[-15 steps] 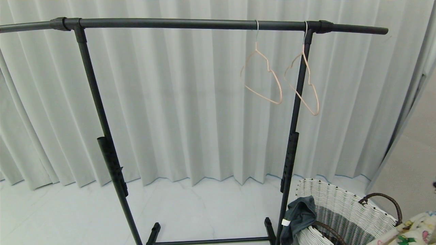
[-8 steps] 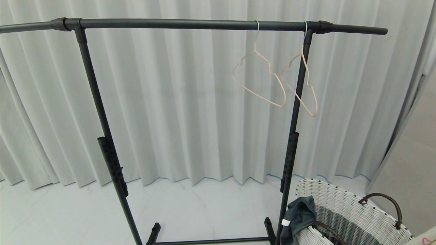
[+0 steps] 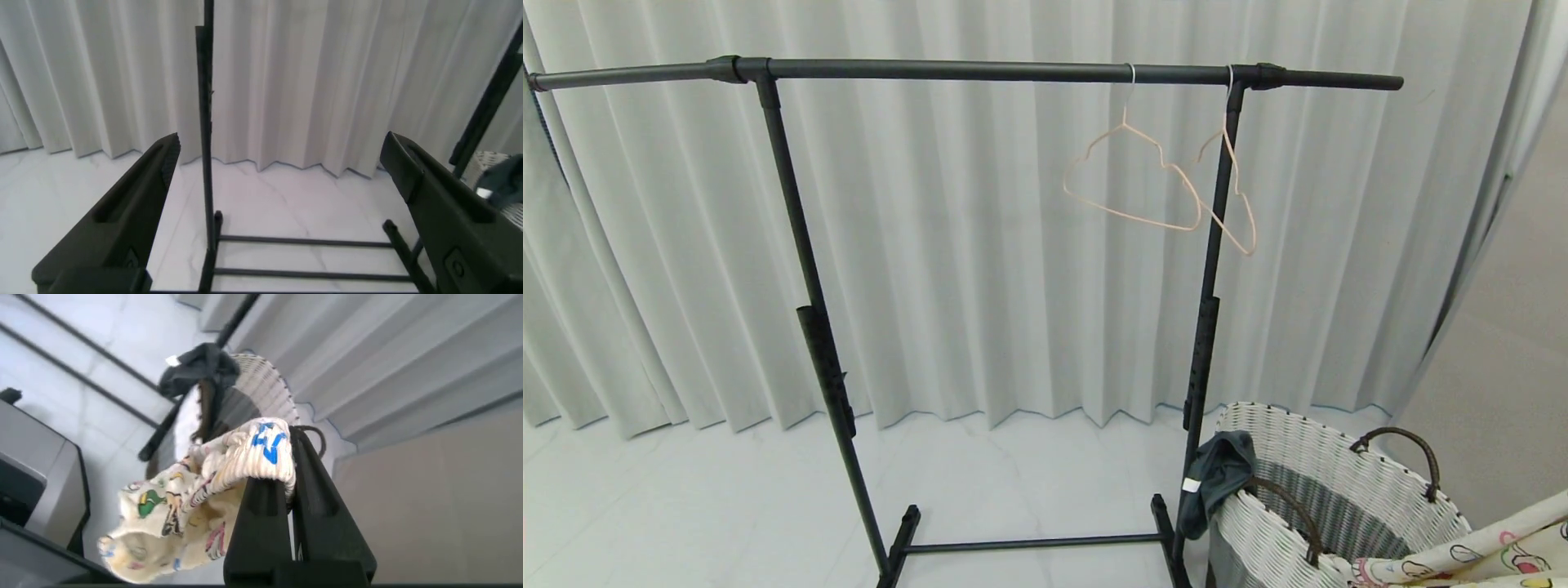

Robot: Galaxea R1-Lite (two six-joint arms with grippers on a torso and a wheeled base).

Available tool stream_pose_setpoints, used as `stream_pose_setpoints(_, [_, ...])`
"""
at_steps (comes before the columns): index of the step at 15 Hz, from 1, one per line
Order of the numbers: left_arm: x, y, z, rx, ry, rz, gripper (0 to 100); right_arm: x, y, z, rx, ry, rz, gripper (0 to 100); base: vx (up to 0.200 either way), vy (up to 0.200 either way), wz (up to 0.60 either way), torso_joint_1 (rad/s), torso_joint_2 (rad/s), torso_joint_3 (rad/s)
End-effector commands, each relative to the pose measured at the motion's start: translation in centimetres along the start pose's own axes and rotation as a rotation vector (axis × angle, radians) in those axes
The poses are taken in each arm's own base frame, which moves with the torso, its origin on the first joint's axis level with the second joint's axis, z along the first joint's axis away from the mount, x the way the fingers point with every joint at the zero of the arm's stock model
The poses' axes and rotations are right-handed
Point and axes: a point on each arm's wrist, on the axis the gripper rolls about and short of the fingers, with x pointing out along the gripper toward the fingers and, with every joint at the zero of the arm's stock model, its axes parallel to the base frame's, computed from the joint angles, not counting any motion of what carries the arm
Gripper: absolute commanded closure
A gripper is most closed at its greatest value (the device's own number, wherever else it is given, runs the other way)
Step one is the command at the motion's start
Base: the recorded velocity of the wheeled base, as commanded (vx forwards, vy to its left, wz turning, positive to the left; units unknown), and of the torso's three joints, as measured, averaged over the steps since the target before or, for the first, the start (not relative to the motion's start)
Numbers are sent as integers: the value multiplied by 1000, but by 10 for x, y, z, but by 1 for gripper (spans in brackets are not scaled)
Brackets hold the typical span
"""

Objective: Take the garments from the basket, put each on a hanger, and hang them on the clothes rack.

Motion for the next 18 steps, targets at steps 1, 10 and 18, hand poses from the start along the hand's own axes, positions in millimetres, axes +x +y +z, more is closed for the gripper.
stream_pose_setpoints(1, [0,0,0,-1,0,2,0,13,-3,4,-9,15,43,100,-200,0,0,-2,-7,2])
stream_pose_setpoints(10, [0,-1,0,54,4,-43,0,90,28,64,84,-156,433,100,-67,0,0,1,0,1])
stream_pose_setpoints(18, [20,-6,124,-10,-48,-173,0,154,85,112,161,-181,472,100,0,0,0,0,0,0])
